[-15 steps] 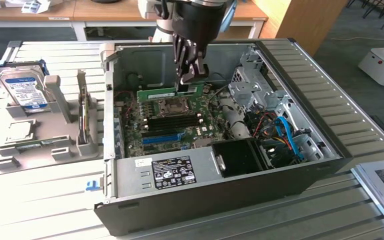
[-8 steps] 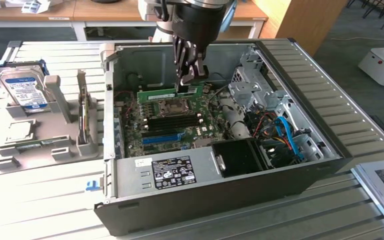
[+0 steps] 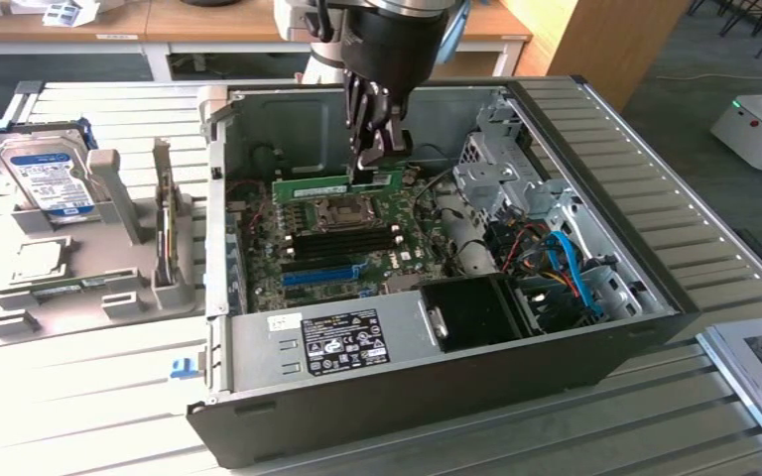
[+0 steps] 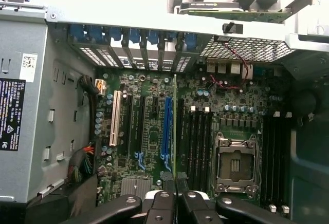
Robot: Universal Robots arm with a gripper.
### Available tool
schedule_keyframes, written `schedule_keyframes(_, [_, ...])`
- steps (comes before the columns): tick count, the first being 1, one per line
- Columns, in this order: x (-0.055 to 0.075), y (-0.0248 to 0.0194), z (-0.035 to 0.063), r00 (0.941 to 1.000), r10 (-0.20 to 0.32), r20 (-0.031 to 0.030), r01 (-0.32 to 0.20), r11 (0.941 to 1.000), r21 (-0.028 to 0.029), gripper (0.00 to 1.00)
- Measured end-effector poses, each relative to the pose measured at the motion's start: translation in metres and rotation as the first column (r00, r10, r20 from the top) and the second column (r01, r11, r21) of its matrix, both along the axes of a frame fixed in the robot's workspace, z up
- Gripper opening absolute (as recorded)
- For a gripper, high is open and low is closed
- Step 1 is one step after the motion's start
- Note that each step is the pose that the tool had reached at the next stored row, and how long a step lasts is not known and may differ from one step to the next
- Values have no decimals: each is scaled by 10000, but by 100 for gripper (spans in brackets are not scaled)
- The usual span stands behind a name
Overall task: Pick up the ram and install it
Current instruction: 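Pick up the ram and move it above insertion slot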
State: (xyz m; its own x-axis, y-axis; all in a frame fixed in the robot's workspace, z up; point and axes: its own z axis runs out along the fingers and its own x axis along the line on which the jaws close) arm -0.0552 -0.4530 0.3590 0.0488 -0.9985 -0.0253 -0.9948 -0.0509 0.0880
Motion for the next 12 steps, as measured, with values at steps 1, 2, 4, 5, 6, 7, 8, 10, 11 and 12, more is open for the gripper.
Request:
schedule_keyframes(1, [0,1,0,10000,0,0,0,10000,0,12])
schedule_keyframes(2, [0,14,-1,10000,-1,0,1,10000,0,12])
schedule_keyframes(4, [0,43,-3,10000,1,0,-1,10000,0,12])
schedule_keyframes(5, [0,52,-3,10000,0,0,0,10000,-1,12])
schedule_keyframes(6, [0,63,-5,10000,0,0,0,10000,0,12])
schedule_keyframes(7, [0,74,-6,10000,-1,0,1,10000,-1,12])
schedule_keyframes(8, [0,86,-8,10000,0,1,0,10000,0,12])
schedule_keyframes(10, [0,108,-11,10000,0,0,0,10000,-1,12])
schedule_keyframes(11, [0,119,-13,10000,-1,0,1,10000,-1,12])
schedule_keyframes(12, [0,130,-14,10000,-1,0,1,10000,-1,12])
